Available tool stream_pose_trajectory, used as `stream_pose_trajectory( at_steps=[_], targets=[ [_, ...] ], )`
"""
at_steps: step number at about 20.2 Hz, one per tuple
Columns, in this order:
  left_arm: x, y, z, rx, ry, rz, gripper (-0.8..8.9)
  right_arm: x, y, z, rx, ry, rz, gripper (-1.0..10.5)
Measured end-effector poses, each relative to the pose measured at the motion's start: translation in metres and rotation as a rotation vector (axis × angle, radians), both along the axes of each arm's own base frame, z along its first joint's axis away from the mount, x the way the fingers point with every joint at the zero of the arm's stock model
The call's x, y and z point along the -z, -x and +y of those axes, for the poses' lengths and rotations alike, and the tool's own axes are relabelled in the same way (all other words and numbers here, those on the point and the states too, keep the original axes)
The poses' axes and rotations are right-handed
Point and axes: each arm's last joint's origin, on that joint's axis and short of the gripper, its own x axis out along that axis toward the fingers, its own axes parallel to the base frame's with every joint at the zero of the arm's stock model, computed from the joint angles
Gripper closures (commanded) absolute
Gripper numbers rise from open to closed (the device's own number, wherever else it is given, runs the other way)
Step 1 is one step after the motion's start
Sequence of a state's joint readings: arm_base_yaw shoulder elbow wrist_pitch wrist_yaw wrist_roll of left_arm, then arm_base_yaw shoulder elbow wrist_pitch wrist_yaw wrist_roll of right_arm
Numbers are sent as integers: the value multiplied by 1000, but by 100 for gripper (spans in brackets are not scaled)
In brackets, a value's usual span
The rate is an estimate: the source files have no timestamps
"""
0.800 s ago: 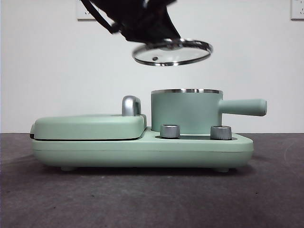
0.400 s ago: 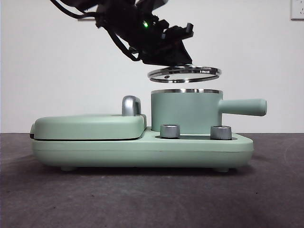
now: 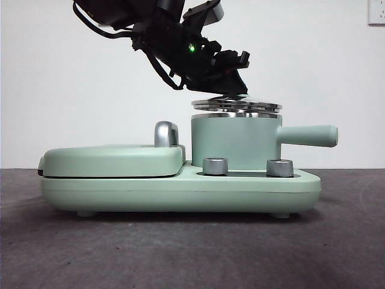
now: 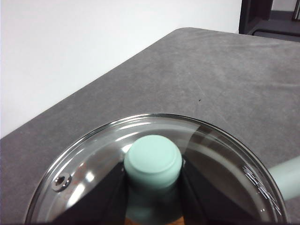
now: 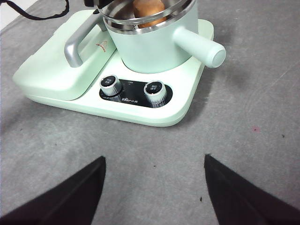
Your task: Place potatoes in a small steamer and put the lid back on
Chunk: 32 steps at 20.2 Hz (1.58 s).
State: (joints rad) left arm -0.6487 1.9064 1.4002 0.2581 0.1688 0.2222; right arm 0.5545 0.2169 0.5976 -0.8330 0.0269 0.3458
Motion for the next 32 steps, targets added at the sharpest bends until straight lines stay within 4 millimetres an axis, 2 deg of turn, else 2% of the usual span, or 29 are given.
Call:
stream_pose_trajectory(
  at_steps=[8, 32],
  targets=[
    [8, -3, -1, -5, -18, 19, 799, 0, 0, 0, 0, 0, 0, 623],
    [4, -6, 5, 52, -39, 101, 799, 0, 0, 0, -1, 0, 0, 623]
  ],
)
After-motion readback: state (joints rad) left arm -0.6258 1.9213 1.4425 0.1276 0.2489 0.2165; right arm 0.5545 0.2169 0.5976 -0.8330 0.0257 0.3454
